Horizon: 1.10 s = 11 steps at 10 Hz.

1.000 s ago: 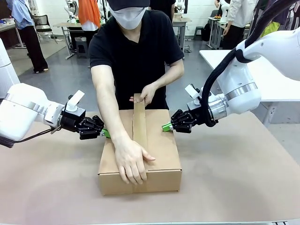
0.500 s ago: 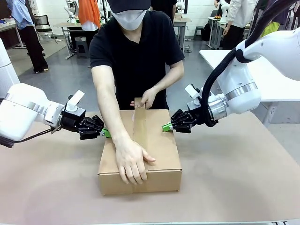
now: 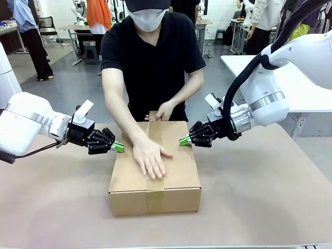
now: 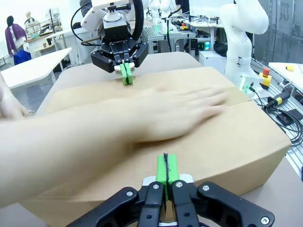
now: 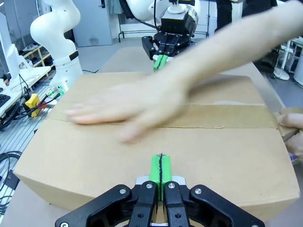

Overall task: Wrap the clocks to prevent damage.
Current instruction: After the human seals the box with tape, release both hands from the side flaps of the Package Box.

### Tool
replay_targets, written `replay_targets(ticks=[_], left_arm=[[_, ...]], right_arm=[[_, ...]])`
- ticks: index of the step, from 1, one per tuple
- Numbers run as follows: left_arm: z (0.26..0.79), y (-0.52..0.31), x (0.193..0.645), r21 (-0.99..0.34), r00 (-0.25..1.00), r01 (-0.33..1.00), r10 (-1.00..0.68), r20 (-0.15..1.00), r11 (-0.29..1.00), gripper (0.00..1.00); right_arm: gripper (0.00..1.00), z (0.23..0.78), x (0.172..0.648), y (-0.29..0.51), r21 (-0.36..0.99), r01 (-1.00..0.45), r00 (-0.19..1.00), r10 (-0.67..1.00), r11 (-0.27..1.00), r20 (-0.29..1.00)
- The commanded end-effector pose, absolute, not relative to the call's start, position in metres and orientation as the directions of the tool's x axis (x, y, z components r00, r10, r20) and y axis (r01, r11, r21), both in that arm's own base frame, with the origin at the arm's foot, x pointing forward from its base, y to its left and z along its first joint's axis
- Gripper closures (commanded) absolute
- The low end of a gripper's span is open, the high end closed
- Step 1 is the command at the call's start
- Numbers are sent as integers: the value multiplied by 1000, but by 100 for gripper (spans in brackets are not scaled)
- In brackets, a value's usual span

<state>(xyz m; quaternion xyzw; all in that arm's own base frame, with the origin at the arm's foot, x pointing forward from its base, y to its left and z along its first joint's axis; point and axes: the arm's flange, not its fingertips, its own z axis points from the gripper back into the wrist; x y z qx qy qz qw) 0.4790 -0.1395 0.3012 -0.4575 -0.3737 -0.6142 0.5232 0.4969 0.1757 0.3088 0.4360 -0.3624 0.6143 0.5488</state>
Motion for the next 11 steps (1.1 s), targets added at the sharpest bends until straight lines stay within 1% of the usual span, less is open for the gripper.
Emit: replay_targets(ticks=[1, 11], left_arm=[[300, -139, 479, -17, -36, 986, -309, 950, -166, 100], [300, -139, 479, -17, -36, 986, -309, 950, -166, 100]], right_arm=[[99, 306, 496, 177, 36, -991, -13, 364, -130, 931], [99, 306, 496, 177, 36, -991, -13, 364, -130, 931]])
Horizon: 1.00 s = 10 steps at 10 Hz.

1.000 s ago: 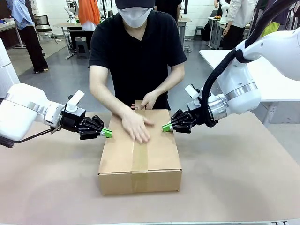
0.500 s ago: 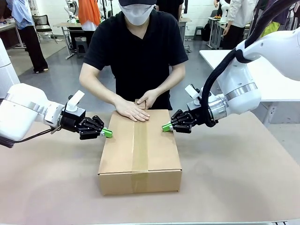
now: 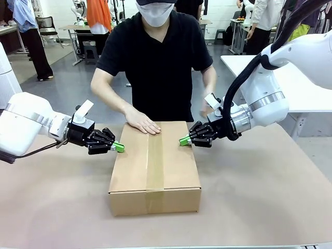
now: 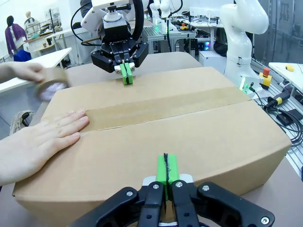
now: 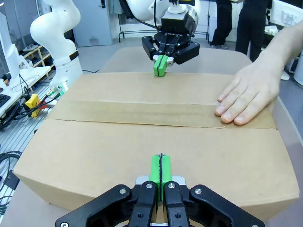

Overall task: Wrap the clocks to prevent damage.
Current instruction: After the human seals the box with tape, release both hands from the side flaps of the Package Box.

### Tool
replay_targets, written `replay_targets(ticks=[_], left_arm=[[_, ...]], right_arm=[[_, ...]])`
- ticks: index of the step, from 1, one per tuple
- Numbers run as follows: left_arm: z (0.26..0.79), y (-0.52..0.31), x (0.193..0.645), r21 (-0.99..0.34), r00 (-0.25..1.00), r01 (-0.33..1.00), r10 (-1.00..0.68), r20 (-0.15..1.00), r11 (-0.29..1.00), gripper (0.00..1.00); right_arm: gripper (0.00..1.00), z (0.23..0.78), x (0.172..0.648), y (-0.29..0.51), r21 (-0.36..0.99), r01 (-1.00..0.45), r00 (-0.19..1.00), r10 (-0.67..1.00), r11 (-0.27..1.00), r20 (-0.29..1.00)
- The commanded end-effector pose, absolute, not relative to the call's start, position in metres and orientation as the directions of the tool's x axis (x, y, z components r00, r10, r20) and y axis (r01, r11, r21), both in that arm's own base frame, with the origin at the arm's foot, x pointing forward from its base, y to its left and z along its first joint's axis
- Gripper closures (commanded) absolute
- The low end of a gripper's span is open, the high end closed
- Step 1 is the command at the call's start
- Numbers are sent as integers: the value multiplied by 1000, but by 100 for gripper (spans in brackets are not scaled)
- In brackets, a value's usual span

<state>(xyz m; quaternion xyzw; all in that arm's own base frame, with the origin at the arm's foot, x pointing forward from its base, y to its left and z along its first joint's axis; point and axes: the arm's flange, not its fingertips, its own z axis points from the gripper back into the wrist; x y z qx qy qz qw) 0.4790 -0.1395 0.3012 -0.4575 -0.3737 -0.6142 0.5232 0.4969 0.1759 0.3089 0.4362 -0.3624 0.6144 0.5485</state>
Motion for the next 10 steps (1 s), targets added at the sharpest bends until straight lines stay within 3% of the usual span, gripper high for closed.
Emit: replay_targets(ticks=[1, 10], left_arm=[[300, -139, 479, -17, -36, 986, -309, 950, -166, 100], [301, -139, 479, -20, -34, 985, -301, 953, -173, 100]], right_arm=[[99, 306, 496, 177, 36, -991, -13, 364, -130, 931], [99, 309, 497, 176, 33, -990, -18, 358, -136, 934]])
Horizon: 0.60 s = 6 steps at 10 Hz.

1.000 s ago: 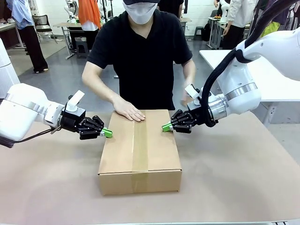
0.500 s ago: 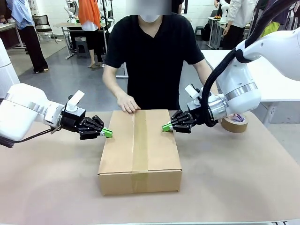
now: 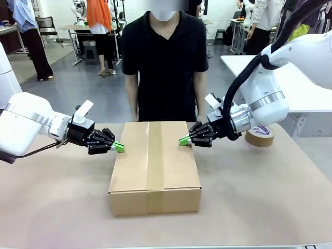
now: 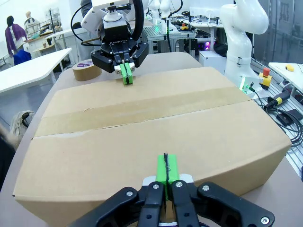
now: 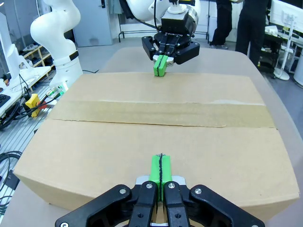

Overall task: Wrap the clocks to prevent damage.
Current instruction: After the human seals the box with tape, release both hands from the side flaps of the Package Box.

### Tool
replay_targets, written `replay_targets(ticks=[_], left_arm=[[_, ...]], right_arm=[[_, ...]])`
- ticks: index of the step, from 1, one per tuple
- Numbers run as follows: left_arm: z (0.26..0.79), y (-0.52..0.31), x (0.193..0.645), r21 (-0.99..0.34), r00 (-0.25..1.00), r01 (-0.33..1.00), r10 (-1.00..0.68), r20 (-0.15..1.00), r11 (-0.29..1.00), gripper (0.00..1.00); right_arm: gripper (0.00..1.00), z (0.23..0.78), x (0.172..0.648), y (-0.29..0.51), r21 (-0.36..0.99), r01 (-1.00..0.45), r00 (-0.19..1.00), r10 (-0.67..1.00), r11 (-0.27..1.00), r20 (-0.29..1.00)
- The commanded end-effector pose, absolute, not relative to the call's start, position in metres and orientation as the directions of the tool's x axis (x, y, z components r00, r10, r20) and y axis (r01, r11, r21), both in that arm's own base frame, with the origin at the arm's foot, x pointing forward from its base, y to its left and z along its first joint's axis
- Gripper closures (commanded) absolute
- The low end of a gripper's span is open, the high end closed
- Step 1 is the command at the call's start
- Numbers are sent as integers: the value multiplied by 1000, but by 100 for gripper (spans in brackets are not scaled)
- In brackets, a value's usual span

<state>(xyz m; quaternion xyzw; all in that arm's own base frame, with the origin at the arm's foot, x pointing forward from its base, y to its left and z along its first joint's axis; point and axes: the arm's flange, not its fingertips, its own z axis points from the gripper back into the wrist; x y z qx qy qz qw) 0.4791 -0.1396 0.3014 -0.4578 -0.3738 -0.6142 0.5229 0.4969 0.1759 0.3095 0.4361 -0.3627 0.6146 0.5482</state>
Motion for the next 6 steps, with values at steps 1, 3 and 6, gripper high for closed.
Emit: replay_targets(ticks=[1, 3, 6], left_arm=[[323, -137, 480, -20, -48, 980, -337, 940, -196, 100], [375, -134, 479, -15, -88, 973, -427, 900, -232, 100], [451, -115, 477, -90, -67, 966, -568, 820, -243, 100]], right_arm=[[99, 323, 495, 175, 25, -989, -32, 378, -147, 925], [99, 367, 481, 168, 23, -989, -49, 468, -147, 882], [99, 444, 453, 141, 29, -998, -12, 614, -56, 789]])
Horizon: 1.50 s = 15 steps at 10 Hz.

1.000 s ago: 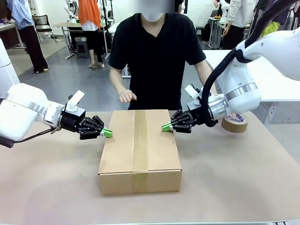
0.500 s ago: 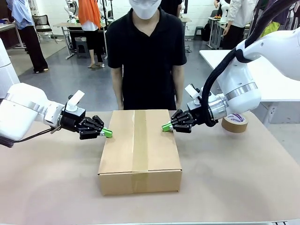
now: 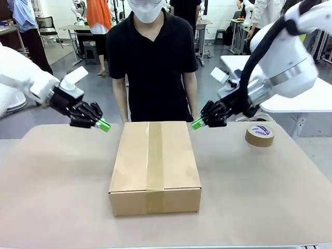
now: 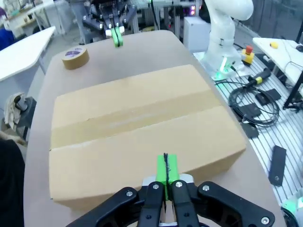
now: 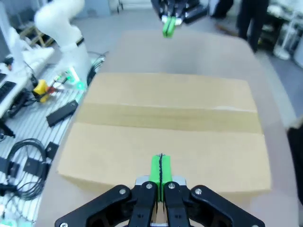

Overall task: Wrap the clocks to prevent damage.
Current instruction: After the human seals the box with tape, release both hands from the side flaps of the Package Box.

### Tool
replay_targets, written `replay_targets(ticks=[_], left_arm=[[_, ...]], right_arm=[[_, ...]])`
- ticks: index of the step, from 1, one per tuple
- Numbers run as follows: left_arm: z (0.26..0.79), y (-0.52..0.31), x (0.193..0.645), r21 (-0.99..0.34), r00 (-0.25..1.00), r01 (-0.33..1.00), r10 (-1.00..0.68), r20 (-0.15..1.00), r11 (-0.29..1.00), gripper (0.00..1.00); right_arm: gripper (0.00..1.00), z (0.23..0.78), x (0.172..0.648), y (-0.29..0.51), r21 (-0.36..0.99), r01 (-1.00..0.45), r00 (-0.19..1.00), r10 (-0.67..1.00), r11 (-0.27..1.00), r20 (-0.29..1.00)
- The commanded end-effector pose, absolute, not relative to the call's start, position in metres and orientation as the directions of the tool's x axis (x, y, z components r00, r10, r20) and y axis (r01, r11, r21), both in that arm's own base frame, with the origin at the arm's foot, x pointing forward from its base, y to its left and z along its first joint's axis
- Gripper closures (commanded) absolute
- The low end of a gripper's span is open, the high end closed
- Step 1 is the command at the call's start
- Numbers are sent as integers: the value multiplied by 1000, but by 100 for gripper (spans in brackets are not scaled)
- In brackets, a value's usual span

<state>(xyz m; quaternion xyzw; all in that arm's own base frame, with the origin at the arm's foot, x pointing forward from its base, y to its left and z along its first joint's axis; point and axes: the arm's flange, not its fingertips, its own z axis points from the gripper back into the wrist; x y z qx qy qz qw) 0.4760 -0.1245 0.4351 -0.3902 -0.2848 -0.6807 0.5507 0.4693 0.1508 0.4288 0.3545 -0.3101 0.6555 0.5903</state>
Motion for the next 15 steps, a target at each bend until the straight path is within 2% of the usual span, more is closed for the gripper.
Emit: replay_targets(ticks=[1, 3, 5, 7, 8, 15], left_arm=[[470, -103, 476, -94, -58, 972, -603, 796, -217, 100], [509, -77, 467, -80, -44, 981, -611, 791, -174, 100], [527, -59, 455, -43, -54, 989, -611, 790, -144, 100], [526, -59, 462, -38, -64, 987, -600, 797, -155, 100], [526, -59, 462, -38, -64, 987, -600, 797, -155, 100], [526, -59, 462, -38, -64, 987, -600, 797, -155, 100]], right_arm=[[99, 472, 440, 127, 18, -1000, 1, 637, -21, 771], [99, 522, 416, 101, -41, -998, -4, 632, 45, 775], [99, 543, 406, 81, -74, -994, -7, 614, 84, 790], [99, 529, 418, 78, -62, -995, -4, 609, 75, 793], [99, 557, 407, 75, -101, -991, -29, 603, 87, 797], [99, 557, 407, 75, -101, -991, -29, 603, 87, 797]])
